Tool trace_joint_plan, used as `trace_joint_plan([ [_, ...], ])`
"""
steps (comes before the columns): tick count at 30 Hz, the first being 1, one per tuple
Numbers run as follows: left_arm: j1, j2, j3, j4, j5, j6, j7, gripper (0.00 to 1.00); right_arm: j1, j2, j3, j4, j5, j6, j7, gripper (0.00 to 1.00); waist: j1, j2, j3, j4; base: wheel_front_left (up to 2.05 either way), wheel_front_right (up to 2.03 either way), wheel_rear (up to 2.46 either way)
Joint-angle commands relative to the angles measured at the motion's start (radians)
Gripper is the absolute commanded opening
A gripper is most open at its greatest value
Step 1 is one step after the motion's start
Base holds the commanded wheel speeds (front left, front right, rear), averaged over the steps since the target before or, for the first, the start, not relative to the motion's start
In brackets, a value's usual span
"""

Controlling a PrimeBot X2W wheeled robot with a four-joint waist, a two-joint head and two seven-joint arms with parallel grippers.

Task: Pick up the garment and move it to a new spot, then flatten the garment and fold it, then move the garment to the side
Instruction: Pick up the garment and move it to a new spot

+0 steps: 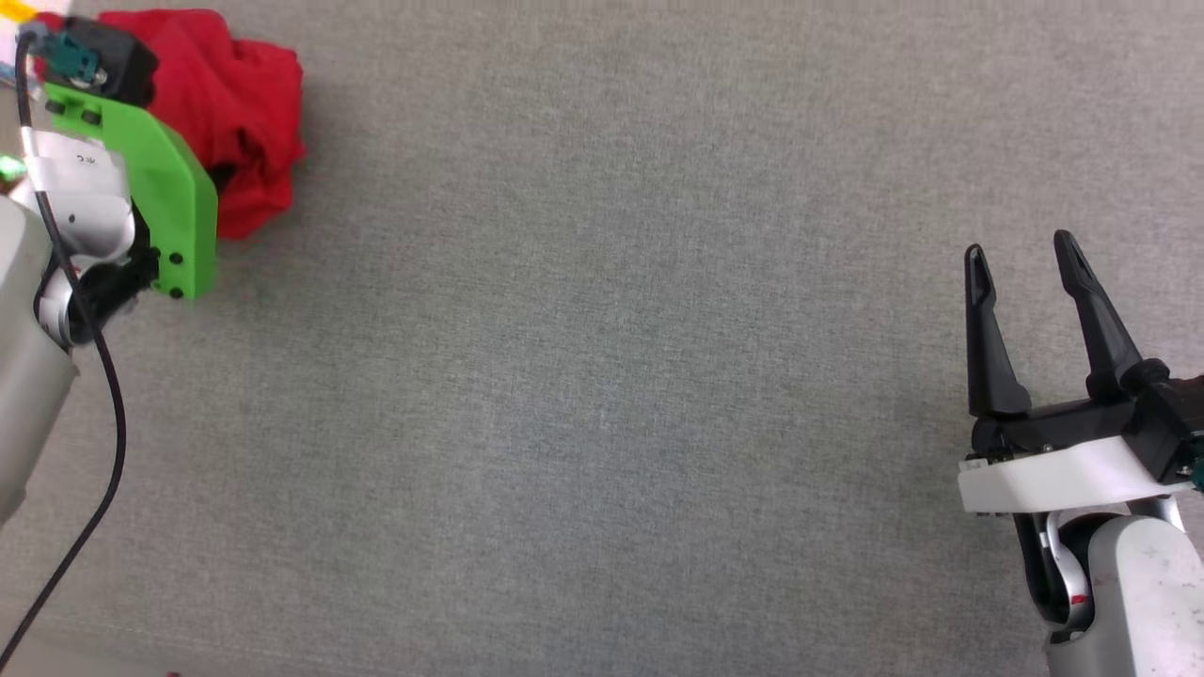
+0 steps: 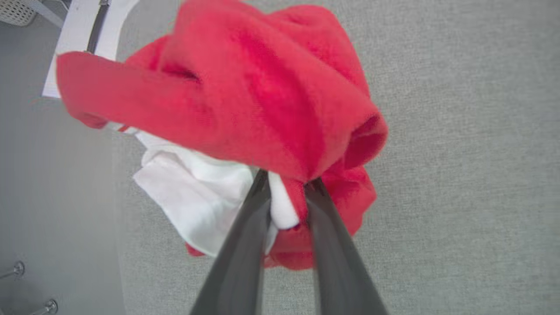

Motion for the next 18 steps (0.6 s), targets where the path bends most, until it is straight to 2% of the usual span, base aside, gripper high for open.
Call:
trace_joint_plan([
  [1,-0.041,0.015,-0.008,-0.029,0.023,0.005,-0.029,0.0,0.012,0.006,-0.001,0.002,0.009,-0.001,-0.009,1.0,-0.0001,0.0,-0.055,0.003,0.0,0.0,0.0],
  [5,-0.085,0.033,-0.051,-0.102,0.072,0.005,-0.076,0.0,0.021,0.02,0.0,0.006,0.014,-0.001,-0.009,1.0,-0.0001,0.0,-0.092,-0.02,0.0,0.0,0.0],
  [9,-0.122,0.024,-0.099,-0.174,0.122,0.005,-0.102,0.0,0.03,0.03,-0.002,0.007,0.02,-0.001,-0.009,1.0,-0.0001,0.0,-0.113,-0.059,0.0,0.0,0.0],
  [15,-0.163,-0.054,-0.176,-0.26,0.173,0.005,-0.128,0.0,0.031,0.036,-0.008,0.007,0.03,-0.001,-0.009,1.0,-0.0001,0.0,-0.114,-0.143,0.0,0.0,0.0],
  [18,-0.183,-0.122,-0.22,-0.279,0.19,0.005,-0.144,0.0,0.03,0.037,-0.01,0.005,0.054,-0.001,-0.009,1.0,-0.0001,0.0,-0.102,-0.187,0.0,0.0,0.0],
])
